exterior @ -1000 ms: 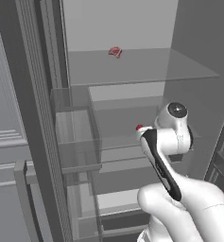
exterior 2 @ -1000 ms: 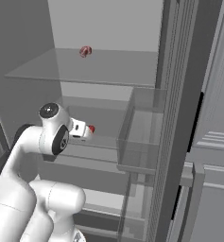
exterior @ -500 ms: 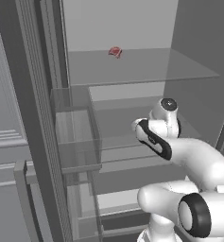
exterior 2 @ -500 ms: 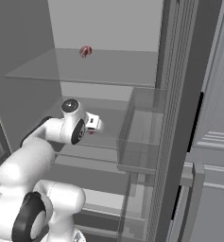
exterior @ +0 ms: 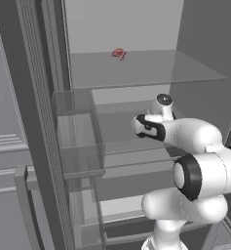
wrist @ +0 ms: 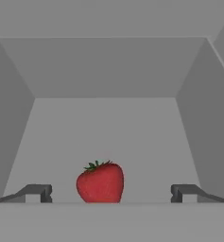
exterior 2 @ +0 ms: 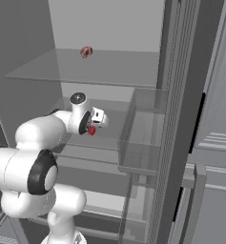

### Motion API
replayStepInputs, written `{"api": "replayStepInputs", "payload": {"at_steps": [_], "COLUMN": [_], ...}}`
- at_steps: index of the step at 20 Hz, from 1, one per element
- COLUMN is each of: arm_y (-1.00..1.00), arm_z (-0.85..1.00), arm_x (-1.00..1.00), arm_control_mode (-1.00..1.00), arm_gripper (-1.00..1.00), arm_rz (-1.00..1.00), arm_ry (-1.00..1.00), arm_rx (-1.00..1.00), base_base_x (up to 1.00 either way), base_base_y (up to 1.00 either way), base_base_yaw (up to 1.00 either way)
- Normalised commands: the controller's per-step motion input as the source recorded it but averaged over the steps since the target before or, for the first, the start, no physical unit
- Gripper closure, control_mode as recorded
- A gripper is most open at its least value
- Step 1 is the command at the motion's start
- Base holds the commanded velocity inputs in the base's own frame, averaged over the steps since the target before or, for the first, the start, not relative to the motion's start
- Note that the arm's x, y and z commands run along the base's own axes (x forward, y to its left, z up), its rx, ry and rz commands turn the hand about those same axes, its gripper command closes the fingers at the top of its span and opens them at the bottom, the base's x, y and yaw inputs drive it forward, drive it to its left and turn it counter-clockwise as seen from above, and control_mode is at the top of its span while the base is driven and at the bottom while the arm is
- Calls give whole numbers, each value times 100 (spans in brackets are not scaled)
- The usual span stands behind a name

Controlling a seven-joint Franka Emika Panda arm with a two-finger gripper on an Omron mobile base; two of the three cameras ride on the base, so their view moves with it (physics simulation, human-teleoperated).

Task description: Take the strawberry from the fridge and place it on top of the pancake, located on the dining counter.

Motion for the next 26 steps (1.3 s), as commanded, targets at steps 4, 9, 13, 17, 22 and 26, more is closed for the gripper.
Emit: {"api": "replayStepInputs", "payload": {"at_steps": [4,9,13,17,22,26], "arm_y": [0,2,1,4,19,0], "arm_z": [-41,-29,-2,0,-5,0], "arm_x": [33,0,0,0,-2,0], "arm_control_mode": [-100,-100,-100,-100,-100,-100], "arm_gripper": [-100,-100,-100,-100,-100,-100], "arm_rz": [0,0,0,0,0,0], "arm_ry": [0,0,0,0,13,13], "arm_rx": [0,0,0,0,0,0], "base_base_x": [0,0,0,0,0,0], "base_base_y": [0,0,0,0,0,0], "base_base_yaw": [0,0,0,0,0,0]}}
